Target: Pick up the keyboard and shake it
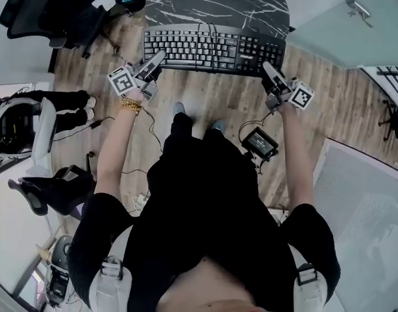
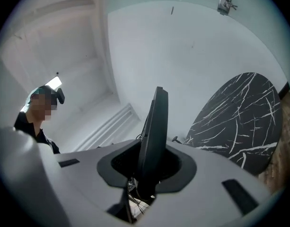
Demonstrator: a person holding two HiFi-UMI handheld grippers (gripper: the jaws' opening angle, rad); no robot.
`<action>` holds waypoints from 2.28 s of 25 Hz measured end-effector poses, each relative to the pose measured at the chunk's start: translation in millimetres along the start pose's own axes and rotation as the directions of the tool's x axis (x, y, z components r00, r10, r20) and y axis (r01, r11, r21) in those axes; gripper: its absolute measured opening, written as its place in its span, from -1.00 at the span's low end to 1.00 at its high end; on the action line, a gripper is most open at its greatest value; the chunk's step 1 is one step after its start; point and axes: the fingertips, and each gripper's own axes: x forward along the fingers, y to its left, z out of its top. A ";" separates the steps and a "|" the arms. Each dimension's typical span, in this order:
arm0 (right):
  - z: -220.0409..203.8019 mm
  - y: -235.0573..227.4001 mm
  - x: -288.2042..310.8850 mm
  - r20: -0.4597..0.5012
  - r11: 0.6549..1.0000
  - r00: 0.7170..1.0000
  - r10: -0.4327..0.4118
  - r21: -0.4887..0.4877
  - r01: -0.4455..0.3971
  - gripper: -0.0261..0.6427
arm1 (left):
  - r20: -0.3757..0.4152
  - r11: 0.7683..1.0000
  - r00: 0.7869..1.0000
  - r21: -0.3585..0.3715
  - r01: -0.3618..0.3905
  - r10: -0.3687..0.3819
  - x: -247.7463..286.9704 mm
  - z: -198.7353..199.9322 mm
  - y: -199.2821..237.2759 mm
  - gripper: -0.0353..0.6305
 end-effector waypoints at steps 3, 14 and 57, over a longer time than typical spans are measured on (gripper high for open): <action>-2.9 -7.9 1.5 0.026 0.999 0.999 -0.022 0.031 0.022 -0.67 | 0.050 0.999 0.998 -0.041 -0.036 0.038 -0.2 2.8 10.7 -0.46; -28.9 -49.1 7.5 0.199 0.971 0.970 -0.142 0.219 0.097 -0.69 | 0.402 0.951 0.902 -0.309 -0.031 0.160 9.3 27.0 43.2 -0.59; -116.4 -142.7 58.1 0.409 0.773 0.696 -0.590 0.535 0.341 -0.68 | 0.311 0.767 0.830 -0.610 -0.199 0.463 -21.4 -47.7 182.3 -0.65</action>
